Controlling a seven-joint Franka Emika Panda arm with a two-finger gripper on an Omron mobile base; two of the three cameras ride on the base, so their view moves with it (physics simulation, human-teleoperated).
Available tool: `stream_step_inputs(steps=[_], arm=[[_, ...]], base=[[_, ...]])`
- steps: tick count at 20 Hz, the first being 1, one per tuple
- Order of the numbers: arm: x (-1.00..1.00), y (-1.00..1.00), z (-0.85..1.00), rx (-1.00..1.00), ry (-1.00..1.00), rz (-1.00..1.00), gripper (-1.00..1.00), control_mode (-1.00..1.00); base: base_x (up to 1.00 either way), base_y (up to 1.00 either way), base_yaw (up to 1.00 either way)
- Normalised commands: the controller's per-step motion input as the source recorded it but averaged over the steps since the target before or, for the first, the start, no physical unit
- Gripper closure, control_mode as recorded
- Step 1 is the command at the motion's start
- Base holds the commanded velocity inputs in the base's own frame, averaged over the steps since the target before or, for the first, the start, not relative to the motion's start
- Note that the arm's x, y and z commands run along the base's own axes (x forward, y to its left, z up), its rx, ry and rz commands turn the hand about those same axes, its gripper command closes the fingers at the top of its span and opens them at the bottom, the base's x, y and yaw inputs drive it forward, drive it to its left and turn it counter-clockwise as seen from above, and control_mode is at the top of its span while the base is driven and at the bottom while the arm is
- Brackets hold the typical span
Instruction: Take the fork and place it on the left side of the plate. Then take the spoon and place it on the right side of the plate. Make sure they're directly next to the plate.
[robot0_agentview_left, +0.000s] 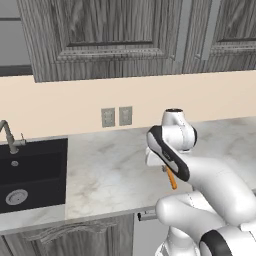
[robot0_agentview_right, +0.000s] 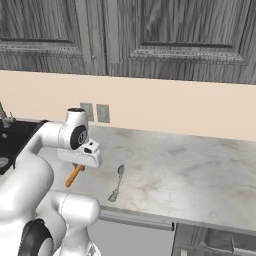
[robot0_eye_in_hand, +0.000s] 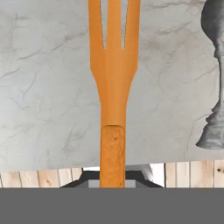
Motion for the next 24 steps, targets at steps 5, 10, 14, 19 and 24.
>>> stream_step_inputs(steps=[5, 10, 14, 19, 24], arm=[[-0.14, 0.00, 0.27, 0.00, 0.00, 0.00, 1.00, -1.00], [-0.11, 0.00, 0.07, 0.00, -0.03, 0.03, 1.00, -1.00], [0.00, 0.00, 0.00, 0.00, 0.00, 0.00, 1.00, -1.00], [0.00, 0.00, 0.00, 0.00, 0.00, 0.00, 1.00, 1.00], [0.00, 0.00, 0.00, 0.00, 0.00, 0.00, 1.00, 1.00]], base=[[0.00, 0.00, 0.00], [0.00, 0.00, 0.00], [0.00, 0.00, 0.00], [-0.17, 0.00, 0.00], [-0.40, 0.00, 0.19]])
